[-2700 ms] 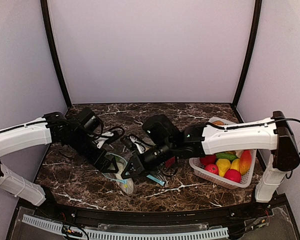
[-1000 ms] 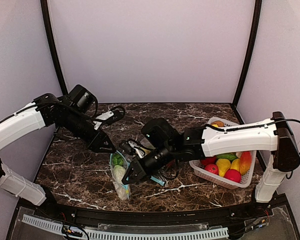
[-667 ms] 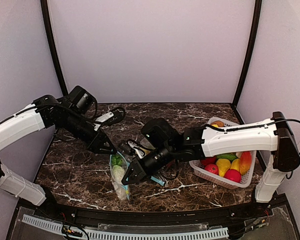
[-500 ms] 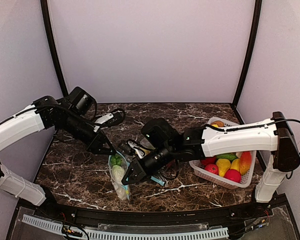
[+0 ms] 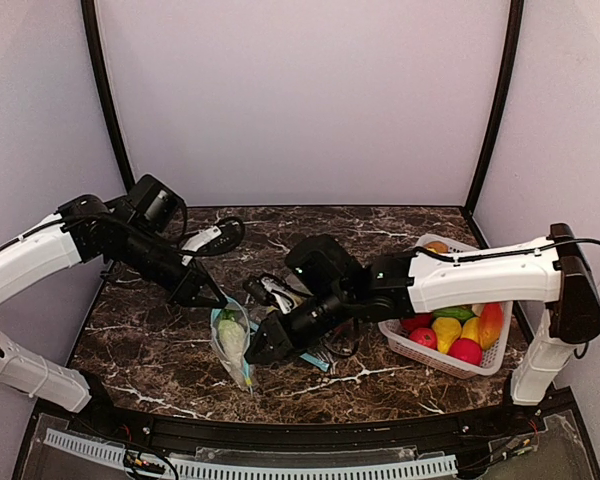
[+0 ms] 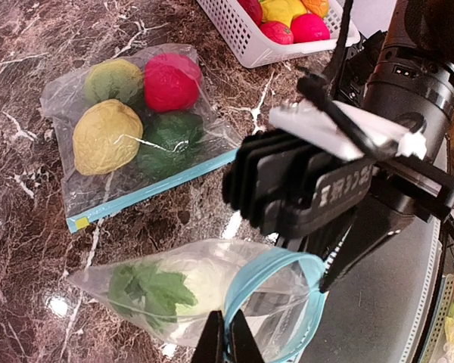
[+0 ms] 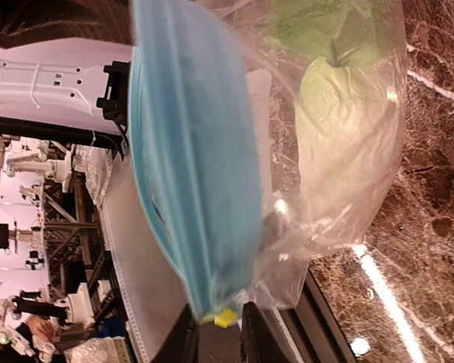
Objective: Place the food in the zip-top bag and seal the zipper
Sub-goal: Pass from the right arm to the left, then pick up the fake fruit from the bin.
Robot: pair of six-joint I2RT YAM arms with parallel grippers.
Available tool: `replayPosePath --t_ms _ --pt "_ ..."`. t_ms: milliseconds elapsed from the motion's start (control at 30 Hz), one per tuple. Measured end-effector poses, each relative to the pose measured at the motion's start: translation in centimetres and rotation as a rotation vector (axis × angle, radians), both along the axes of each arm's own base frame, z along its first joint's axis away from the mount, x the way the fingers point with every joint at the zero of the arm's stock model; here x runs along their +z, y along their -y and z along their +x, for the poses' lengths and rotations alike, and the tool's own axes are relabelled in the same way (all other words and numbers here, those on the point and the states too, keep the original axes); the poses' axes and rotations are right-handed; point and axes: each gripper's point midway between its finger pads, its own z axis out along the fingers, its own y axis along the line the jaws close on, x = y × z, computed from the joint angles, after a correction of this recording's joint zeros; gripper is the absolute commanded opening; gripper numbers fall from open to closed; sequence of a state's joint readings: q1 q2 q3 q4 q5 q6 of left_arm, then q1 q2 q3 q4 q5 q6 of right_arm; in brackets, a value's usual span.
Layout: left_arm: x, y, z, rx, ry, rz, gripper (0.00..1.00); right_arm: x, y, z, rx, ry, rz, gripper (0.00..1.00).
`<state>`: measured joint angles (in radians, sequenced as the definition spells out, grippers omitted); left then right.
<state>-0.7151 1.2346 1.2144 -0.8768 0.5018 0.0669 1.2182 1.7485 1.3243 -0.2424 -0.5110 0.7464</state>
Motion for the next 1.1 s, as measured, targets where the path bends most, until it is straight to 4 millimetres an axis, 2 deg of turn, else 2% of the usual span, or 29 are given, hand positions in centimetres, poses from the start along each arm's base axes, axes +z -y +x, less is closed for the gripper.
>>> replayPosePath --t_ms 100,300,433,533,700,800,900,1100 --pt "-0.5 -0.3 0.1 0.015 0.003 0.018 0.01 0.4 0.8 0.8 -0.05 0.034 -0.019 0.54" --pt "-3.2 -1.0 -0.1 0.061 -0.052 0.066 0.01 2.4 3.3 2.8 -0.15 0.151 -0.061 0.71" --pt "-5.2 -1.5 -0.3 0.103 -0.092 0.094 0.01 2.9 5.8 4.6 -0.232 0.213 -0.126 0.76" --pt "-6.0 -1.8 -0.2 0.135 -0.097 0.104 0.01 2.9 8.7 7.2 -0.326 0.256 -0.201 0.8" --pt "-6.2 -2.2 0.0 0.178 -0.083 0.091 0.01 2.5 15.6 12.6 -0.521 0.317 -0.363 0.8" --pt "-6.2 -2.2 0.2 0.198 -0.08 0.081 0.01 2.9 18.9 14.9 -0.61 0.344 -0.418 0.8" --pt "-6.3 -2.2 0.4 0.213 -0.079 0.076 0.01 3.7 21.5 16.1 -0.668 0.372 -0.445 0.81" --pt "-6.3 -2.0 0.7 0.234 -0.077 0.06 0.01 4.5 25.1 17.0 -0.731 0.404 -0.5 0.83"
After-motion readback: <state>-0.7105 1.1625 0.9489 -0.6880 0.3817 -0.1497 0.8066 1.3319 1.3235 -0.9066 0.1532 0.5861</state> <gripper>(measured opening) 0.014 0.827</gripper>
